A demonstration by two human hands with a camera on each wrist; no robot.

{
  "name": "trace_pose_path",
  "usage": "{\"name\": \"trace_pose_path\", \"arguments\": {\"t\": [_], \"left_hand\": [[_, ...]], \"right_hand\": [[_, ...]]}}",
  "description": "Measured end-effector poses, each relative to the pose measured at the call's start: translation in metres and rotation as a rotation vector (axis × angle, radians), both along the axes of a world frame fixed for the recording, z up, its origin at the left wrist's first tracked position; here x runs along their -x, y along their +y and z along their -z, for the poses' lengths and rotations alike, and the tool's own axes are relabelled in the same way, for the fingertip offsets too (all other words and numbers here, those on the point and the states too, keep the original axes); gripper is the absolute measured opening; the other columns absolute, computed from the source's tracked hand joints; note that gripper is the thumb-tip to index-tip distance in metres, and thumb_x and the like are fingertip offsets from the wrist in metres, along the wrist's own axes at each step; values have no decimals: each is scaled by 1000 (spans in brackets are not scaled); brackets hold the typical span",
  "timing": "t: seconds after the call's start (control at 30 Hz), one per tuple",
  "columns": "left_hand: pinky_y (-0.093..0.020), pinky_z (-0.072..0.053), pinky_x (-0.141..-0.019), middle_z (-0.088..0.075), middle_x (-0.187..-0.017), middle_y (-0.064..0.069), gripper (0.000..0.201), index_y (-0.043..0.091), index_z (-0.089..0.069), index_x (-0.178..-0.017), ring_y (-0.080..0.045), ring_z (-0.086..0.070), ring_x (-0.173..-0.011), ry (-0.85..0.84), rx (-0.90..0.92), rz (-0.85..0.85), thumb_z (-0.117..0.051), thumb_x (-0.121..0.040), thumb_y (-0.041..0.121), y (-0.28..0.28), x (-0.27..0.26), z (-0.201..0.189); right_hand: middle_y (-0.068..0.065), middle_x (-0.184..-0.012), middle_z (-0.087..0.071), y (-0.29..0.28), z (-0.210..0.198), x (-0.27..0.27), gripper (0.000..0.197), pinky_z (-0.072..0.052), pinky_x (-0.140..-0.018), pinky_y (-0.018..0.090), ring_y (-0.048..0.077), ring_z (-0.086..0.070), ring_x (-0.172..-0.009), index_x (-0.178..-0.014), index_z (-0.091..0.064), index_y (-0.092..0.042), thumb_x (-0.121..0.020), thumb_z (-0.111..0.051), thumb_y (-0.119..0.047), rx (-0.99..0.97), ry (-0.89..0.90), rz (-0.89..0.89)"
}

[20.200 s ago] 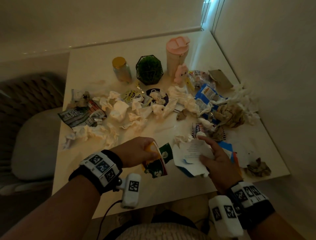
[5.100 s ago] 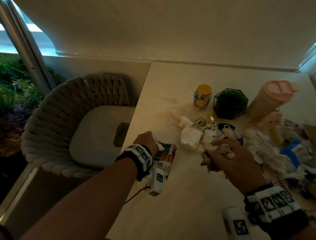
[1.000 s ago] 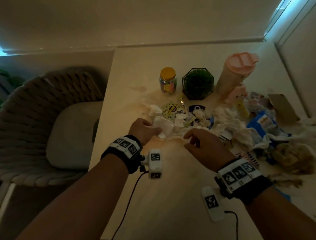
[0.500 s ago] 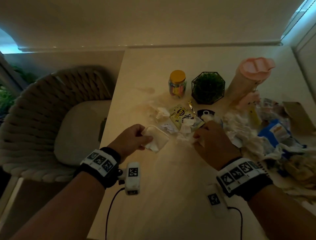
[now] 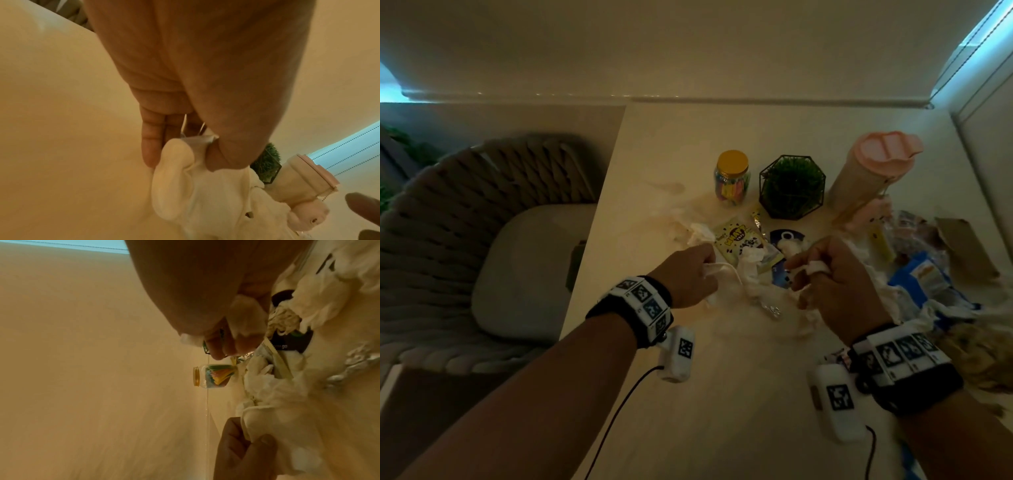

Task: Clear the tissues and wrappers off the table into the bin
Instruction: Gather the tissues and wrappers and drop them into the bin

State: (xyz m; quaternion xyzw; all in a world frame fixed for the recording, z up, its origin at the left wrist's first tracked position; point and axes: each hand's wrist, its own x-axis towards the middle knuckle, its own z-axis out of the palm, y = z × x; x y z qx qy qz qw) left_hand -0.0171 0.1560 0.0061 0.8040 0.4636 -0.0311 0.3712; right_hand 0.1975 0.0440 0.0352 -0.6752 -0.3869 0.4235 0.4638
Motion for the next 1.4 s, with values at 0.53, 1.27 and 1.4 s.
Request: {"name": "trace_pose_path", "arguments": {"t": [0.53,1.27,1.4], "left_hand": [[-28,-39,-61,-56,-86,1,30,26,-52,-103,-19,-53,-73,-226,26,-348,-50,-74,35,16,58,5],[-29,-46,-57,-60,-79,-11,20,17,-58,-90,-28,-58,-66,-153,105,-167,-52,-79,33,10,55,3],[-23,-47,-48,-59,-75,-8,8,21,-57,-83,-44,-60,-67,-215,144,-212,-57,-90,17,4,76,4]], "right_hand": [[0,-117,-52,29,41,8,56,-52,-86,40,22,-57,-104,-121,-49,-31,-73,-73,-44,415,-819,-454],[-4,-62,-44,3,19,-3,19,-31,-52,30,10,-41,-54,-85,-42,-23,-91,-45,-5,255,-601,-389],[-10,-77,-48,0,37,12,11,-34,-68,27,4,-46,-69,-81,-47,-26,-90,-51,-30,275,-726,-524]]}}
